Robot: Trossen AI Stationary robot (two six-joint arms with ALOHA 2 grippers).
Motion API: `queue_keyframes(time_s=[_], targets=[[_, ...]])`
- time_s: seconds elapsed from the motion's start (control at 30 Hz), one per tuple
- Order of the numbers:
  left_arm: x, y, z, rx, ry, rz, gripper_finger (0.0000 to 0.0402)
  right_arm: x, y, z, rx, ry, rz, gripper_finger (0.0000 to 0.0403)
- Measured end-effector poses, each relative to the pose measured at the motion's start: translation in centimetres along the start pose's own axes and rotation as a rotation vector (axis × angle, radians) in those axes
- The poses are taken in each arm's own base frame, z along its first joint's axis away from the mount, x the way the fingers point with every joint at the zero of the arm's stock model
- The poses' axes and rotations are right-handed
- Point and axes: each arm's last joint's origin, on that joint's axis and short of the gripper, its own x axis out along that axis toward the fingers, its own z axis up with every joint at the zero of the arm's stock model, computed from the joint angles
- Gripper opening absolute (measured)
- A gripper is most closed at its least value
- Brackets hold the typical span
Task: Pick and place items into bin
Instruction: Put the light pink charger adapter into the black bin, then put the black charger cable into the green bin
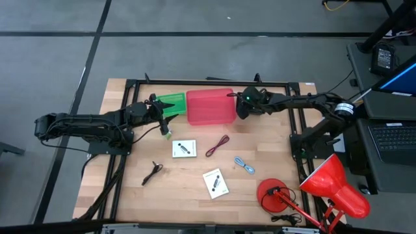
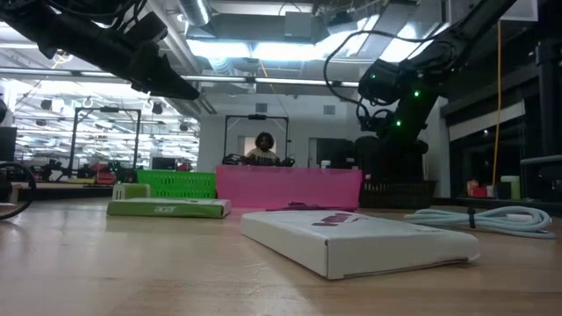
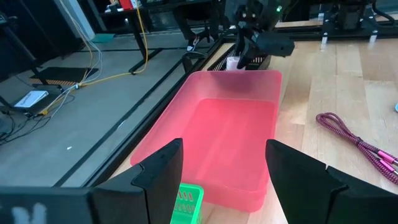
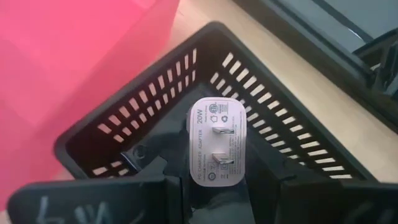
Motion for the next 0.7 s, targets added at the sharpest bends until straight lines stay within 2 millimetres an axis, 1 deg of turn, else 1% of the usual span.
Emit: queue_keyframes(time_s=[0.13, 0.27, 0.37, 0.7], targets=[[0.0, 0.0, 0.0, 0.0, 0.0, 0.0, 0.0223, 0.26, 0.07, -0.12, -0.004, 0.009, -0.003, 0.0096], [0.0, 0.0, 0.0, 0.0, 0.0, 0.0, 0.0223, 0.25, 0.08, -0.1, -0.002, 0.007, -0.002, 0.0131], [0.0, 0.0, 0.0, 0.0, 0.0, 0.0, 0.0223, 0.25, 0.08, -0.1, -0.002, 0.007, -0.003, 0.0149], [0.0, 0.0, 0.0, 0.0, 0.0, 0.0, 0.0223, 0.14, 0.08, 0.14, -0.026, -0.017, -0.001, 0.0157]])
